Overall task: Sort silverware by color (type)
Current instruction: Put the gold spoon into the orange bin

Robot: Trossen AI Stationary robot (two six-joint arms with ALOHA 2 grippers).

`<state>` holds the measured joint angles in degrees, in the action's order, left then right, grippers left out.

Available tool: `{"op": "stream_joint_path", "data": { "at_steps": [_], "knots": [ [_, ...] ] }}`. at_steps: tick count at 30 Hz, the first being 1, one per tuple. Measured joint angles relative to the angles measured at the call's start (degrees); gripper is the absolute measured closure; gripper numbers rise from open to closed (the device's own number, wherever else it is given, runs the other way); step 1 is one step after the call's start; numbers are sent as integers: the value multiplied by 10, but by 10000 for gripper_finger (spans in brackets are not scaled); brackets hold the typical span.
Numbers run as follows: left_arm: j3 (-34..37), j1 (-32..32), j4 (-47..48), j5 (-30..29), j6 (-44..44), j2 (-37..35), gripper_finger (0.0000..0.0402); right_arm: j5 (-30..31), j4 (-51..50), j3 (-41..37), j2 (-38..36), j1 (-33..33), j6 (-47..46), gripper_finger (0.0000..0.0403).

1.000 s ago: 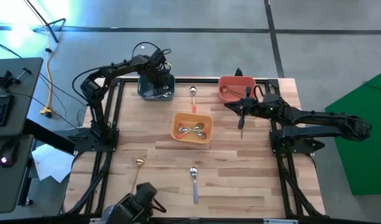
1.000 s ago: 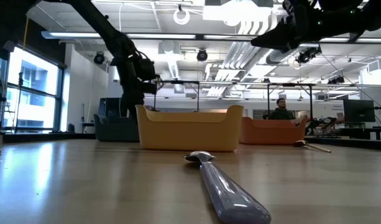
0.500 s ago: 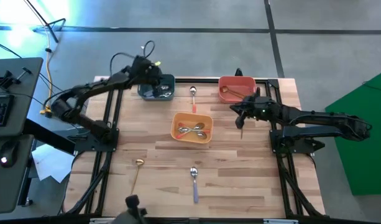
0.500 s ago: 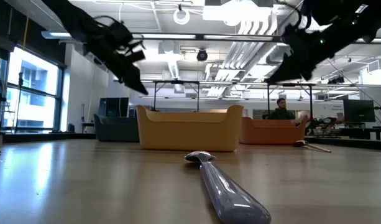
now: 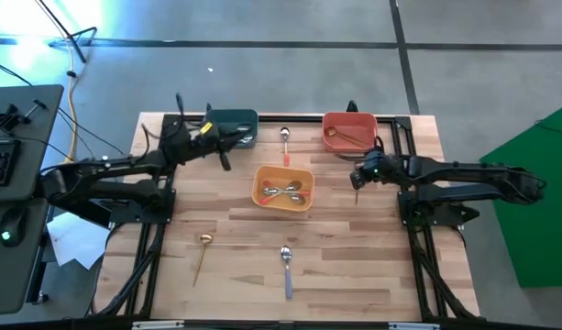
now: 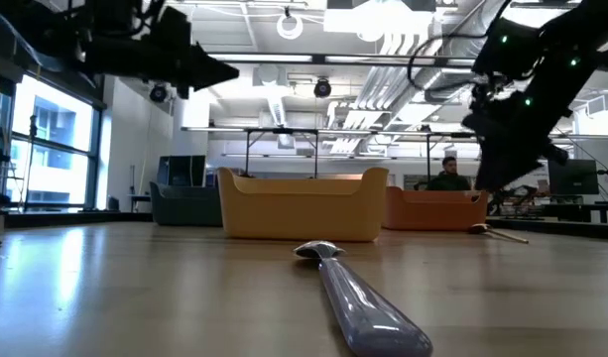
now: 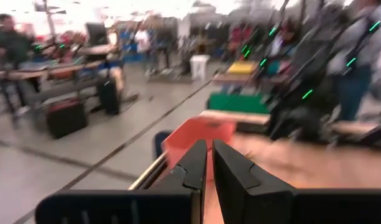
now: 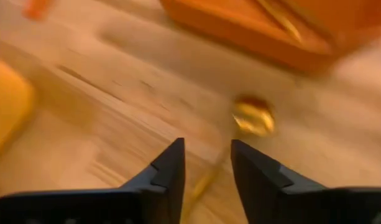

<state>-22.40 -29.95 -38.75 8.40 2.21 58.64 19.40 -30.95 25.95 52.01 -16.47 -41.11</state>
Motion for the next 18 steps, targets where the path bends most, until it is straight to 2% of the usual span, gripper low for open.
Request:
{"op": "stream_joint_path", "data": {
  "at_steps": [3, 6, 11, 18],
  "knots": [
    [14, 27, -19, 0, -25, -20, 385, 0, -28, 0, 39, 0, -53, 272],
    [22, 52, -17, -1, -23, -31, 385, 1, -26, 0, 84, 0, -91, 269],
    [30, 77, -14, -2, -20, -36, 385, 6, 7, 0, 155, 0, -129, 274],
    [30, 97, -15, -20, -5, -36, 385, 12, 66, 0, 226, -15, -130, 298]
  ]
}}
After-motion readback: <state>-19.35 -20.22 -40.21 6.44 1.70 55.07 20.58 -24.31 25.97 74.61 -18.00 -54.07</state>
